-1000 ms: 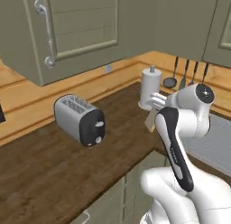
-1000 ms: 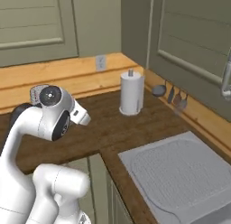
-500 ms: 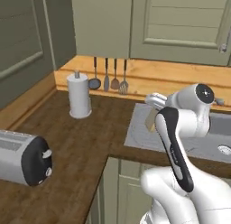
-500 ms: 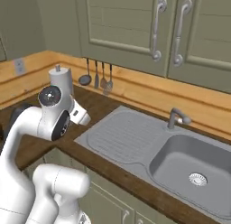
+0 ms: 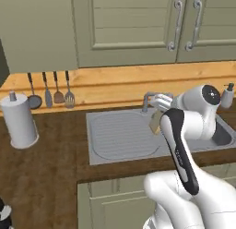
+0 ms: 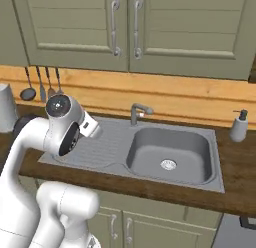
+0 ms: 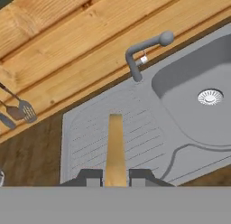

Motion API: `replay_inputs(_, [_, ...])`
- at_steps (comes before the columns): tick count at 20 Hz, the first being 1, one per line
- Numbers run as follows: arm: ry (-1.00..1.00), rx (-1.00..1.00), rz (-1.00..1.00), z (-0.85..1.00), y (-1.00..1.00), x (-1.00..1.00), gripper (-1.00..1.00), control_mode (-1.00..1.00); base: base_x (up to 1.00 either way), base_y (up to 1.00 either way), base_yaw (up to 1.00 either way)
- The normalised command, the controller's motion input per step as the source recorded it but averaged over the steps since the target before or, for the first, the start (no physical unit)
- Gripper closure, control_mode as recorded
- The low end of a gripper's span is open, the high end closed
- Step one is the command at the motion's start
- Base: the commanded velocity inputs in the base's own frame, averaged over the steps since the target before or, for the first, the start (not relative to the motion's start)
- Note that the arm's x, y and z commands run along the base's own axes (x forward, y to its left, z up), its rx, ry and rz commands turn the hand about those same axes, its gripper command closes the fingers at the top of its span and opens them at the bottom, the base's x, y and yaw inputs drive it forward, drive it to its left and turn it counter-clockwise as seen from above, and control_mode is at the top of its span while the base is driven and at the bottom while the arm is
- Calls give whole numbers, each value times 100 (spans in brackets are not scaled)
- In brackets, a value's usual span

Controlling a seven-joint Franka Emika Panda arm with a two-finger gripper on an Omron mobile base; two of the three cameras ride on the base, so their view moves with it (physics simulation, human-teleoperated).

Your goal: Start the toaster. Once the lever pops up, take the bread to the plate on the dining counter.

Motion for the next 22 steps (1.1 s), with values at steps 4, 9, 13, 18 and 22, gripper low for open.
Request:
replay_inputs(4, [0, 0, 0, 0, 0, 0, 100, 100, 0, -28, -62])
replay_inputs(9, [0, 0, 0, 0, 0, 0, 100, 100, 0, -50, -53])
replay_inputs(13, [0, 0, 0, 0, 0, 0, 100, 100, 0, -89, -40])
replay_inputs(18, [0, 0, 0, 0, 0, 0, 100, 100, 0, -100, -34])
replay_inputs(22, [0, 0, 0, 0, 0, 0, 100, 100, 0, -100, -27])
